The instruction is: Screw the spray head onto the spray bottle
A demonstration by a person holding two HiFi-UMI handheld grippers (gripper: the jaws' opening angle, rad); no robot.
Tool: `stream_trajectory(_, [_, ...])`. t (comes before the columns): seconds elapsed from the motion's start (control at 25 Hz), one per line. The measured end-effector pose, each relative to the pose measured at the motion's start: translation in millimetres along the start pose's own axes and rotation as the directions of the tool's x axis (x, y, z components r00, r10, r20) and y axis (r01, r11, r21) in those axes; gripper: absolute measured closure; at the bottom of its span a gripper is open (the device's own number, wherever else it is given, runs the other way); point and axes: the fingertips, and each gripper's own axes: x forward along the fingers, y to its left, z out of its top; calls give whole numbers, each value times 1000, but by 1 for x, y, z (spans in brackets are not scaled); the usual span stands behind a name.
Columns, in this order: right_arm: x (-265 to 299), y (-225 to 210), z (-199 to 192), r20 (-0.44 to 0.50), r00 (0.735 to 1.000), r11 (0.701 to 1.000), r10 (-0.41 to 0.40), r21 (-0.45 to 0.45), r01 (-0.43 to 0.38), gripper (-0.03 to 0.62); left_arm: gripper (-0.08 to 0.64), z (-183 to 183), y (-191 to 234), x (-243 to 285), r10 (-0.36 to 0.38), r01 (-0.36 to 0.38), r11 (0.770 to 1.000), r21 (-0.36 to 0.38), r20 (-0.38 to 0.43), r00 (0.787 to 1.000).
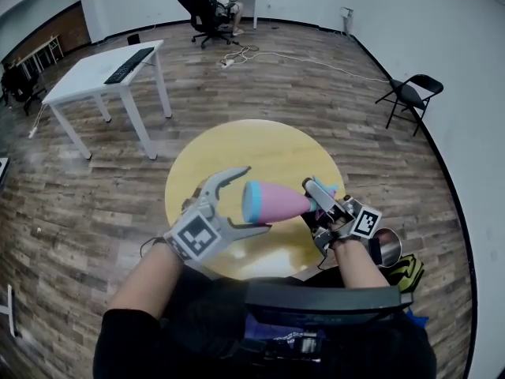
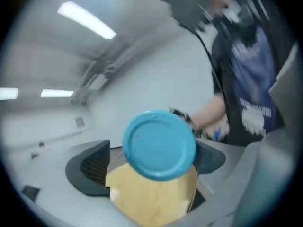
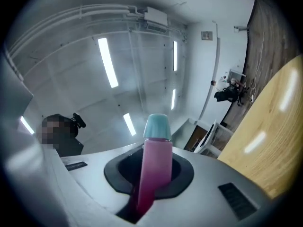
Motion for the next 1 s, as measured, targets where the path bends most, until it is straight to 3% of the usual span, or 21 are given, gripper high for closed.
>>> stream_trajectory(0.04, [-2, 3, 7, 44, 999, 1000, 4, -10, -4, 555, 10, 3, 12, -8, -3, 25, 967, -252, 88, 996])
stream_trajectory(0.08, [-4, 6, 11, 69, 998, 1000, 8, -30, -6, 555, 9, 3, 21, -16, -2, 87, 864, -497, 169, 986])
stream_trajectory(0.12, [-3, 9, 11, 67, 998, 998, 11, -62, -7, 554, 5, 4, 26, -21, 5, 180, 705, -686, 259, 966])
stream_trajectory(0.16, [-1, 13, 8, 40, 999, 995, 11, -102, -7, 555, 5, 8, 28, -22, 20, 289, 528, -799, 352, 936])
stream_trajectory(0.2, [3, 15, 1, -4, 1000, 989, 6, -147, -6, 555, 4, 13, 27, -19, 35, 385, 377, -842, 428, 903])
stream_trajectory(0.24, [7, 15, -7, -52, 999, 982, -4, -190, -6, 554, 3, 19, 24, -14, 38, 449, 288, -846, 478, 877])
stream_trajectory(0.28, [10, 14, -13, -90, 996, 974, -13, -225, -8, 554, 3, 24, 20, -9, 24, 478, 267, -837, 501, 865])
stream_trajectory(0.32, [12, 13, -17, -111, 994, 971, -12, -238, -15, 554, 13, 29, 16, -4, -5, 481, 300, -823, 503, 864])
stream_trajectory(0.36, [12, 13, -18, -119, 993, 972, 0, -231, -28, 552, 12, 33, 10, -2, -41, 473, 362, -803, 493, 869])
stream_trajectory(0.48, [11, 18, -20, -159, 987, 979, 30, -195, -61, 546, 16, 36, -22, 2, -209, 429, 598, -677, 384, 899])
stream_trajectory(0.56, [10, 18, -23, -210, 977, 983, 19, -174, -56, 546, 18, 25, -48, 8, -304, 373, 790, -486, 218, 927])
stream_trajectory(0.6, [9, 15, -25, -227, 974, 987, 8, -155, -45, 546, 19, 15, -57, 10, -310, 330, 880, -341, 113, 944])
stream_trajectory(0.64, [8, 11, -28, -235, 972, 990, -4, -135, -29, 546, 20, 3, -63, 12, -284, 280, 946, -163, -2, 959])
stream_trajectory(0.68, [7, 6, -30, -237, 971, 993, -17, -117, -11, 546, 20, -11, -65, 13, -225, 230, 973, 32, -114, 968])
stream_trajectory(0.76, [5, -2, -32, -230, 972, 996, -43, -92, 23, 546, 21, -30, -60, 15, -69, 156, 925, 347, -248, 966])
stream_trajectory(0.8, [6, -3, -32, -215, 975, 997, -49, -74, 34, 546, 22, -33, -54, 14, -8, 118, 902, 415, -256, 967])
stream_trajectory(0.84, [7, -3, -30, -186, 981, 998, -47, -49, 39, 548, 23, -31, -45, 12, 35, 66, 910, 410, -234, 972])
stream_trajectory(0.88, [7, -2, -24, -136, 990, 999, -39, -20, 37, 552, 23, -26, -30, 9, 67, 0, 944, 331, -192, 979])
stream_trajectory(0.92, [5, -2, -13, -66, 997, 1000, -28, 8, 29, 552, 23, -21, -14, 5, 83, -59, 982, 177, -134, 988])
stream_trajectory(0.96, [2, -2, 0, 12, 1000, 999, -21, 29, 21, 554, 23, -16, 3, -1, 82, -85, 996, -42, -64, 995])
stream_trajectory(1.0, [-1, -3, 12, 77, 997, 999, -22, 36, 19, 554, 16, -13, 16, -6, 66, -59, 953, -297, 14, 998])
